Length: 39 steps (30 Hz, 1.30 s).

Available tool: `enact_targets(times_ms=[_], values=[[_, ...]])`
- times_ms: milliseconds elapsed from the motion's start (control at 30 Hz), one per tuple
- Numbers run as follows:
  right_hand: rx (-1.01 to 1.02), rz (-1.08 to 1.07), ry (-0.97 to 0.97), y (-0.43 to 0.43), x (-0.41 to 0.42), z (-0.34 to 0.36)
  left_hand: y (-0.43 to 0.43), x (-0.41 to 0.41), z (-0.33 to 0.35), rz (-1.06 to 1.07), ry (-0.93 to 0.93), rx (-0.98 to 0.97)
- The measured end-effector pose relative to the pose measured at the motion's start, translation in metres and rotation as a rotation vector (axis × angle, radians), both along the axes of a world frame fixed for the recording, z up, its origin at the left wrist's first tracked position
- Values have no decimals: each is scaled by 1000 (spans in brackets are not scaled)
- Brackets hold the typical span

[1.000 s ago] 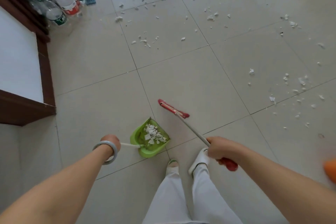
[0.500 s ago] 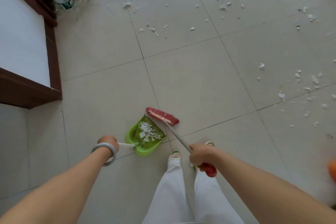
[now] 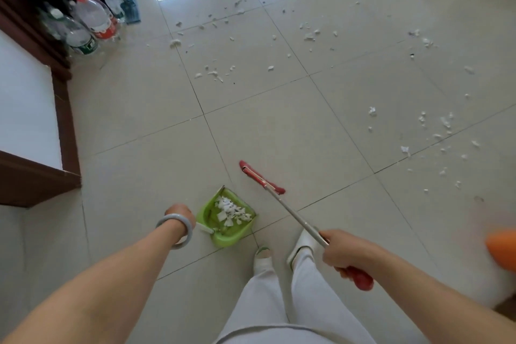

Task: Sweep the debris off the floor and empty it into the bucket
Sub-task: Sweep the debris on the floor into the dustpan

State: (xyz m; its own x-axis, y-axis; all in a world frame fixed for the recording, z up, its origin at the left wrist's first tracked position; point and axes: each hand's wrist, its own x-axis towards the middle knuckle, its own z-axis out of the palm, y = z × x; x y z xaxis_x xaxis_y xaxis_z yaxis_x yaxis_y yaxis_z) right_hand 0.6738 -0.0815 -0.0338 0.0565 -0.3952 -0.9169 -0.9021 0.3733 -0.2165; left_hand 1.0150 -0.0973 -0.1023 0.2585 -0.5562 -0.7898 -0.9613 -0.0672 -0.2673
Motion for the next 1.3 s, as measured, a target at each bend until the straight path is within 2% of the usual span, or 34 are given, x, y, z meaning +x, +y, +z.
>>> enact_targets(times_ms=[200,400,700,1067,1300], values=[[-63,-255,-1,8,-40,6,-40,-55,12,-318,-22,-4],[-45,-463,50,24,-92,3,-83,-128,30,-548,-30,-53],[-54,-828,83,57,-201,23,-150,-287,47,-957,-63,-132],[-53,-1272,98,117,-372,32,-177,-543,60,-1141,31,-206],[-101,-1374,116,168,-451,69,-149,-690,94,-1314,154,-302]])
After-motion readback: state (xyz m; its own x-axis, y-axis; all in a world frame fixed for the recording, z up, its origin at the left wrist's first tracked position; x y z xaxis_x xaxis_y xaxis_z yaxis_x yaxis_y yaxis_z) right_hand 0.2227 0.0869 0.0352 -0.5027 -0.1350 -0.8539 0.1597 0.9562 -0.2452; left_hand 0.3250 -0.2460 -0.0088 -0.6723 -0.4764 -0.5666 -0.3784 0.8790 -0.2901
